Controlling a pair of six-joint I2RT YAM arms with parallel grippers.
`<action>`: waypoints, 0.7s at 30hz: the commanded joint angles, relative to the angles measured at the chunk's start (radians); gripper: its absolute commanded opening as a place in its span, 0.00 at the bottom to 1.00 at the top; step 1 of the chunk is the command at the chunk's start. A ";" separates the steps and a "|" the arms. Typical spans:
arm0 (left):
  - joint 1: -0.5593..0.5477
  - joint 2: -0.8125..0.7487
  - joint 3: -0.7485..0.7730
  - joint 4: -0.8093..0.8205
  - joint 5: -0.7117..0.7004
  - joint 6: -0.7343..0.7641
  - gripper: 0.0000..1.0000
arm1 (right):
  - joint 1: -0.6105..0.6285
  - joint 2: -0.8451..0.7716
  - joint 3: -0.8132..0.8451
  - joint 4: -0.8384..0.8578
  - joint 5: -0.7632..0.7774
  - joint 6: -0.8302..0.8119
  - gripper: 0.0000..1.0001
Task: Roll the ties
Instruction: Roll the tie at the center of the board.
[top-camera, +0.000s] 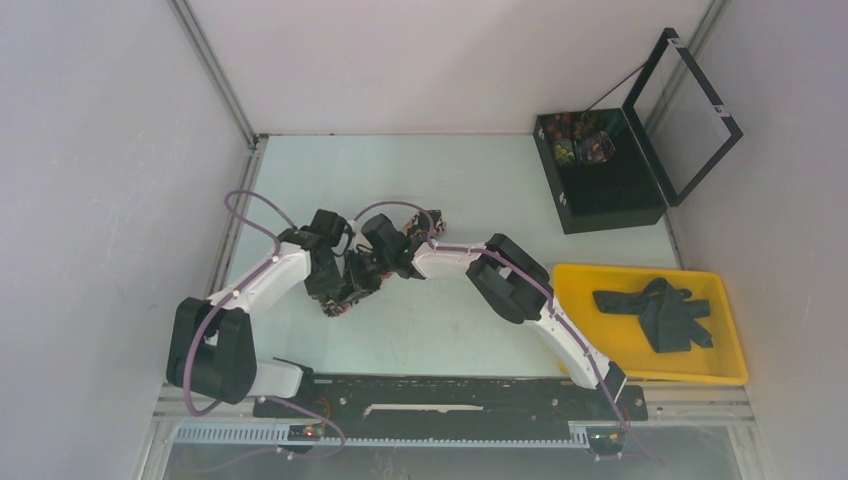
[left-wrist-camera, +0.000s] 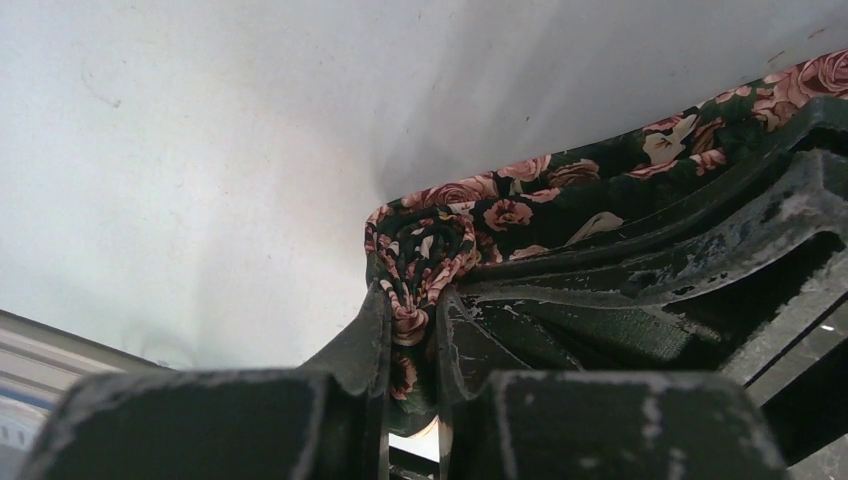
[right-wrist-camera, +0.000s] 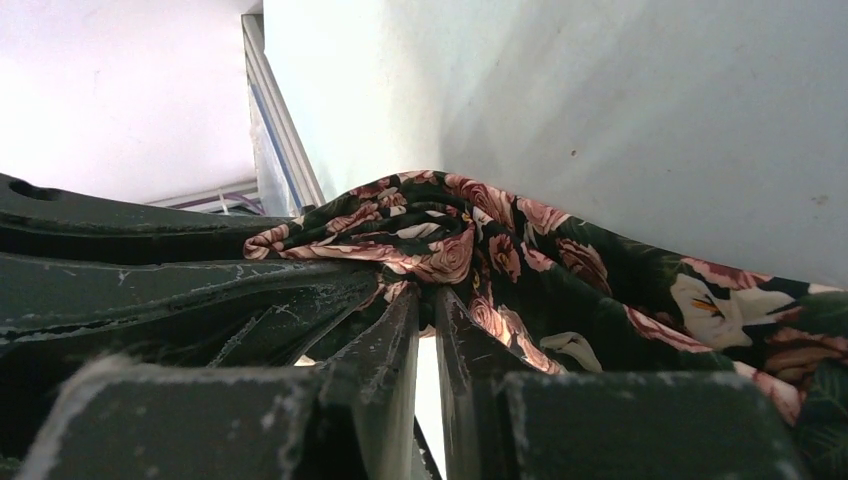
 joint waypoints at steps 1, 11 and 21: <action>-0.022 0.022 0.058 -0.004 -0.030 0.005 0.00 | 0.012 -0.009 0.030 0.042 -0.017 0.007 0.15; -0.096 0.159 0.110 -0.028 -0.098 -0.027 0.00 | -0.061 -0.187 -0.113 -0.042 0.068 -0.108 0.14; -0.116 0.258 0.138 -0.022 -0.129 -0.076 0.00 | -0.132 -0.366 -0.284 -0.126 0.179 -0.199 0.14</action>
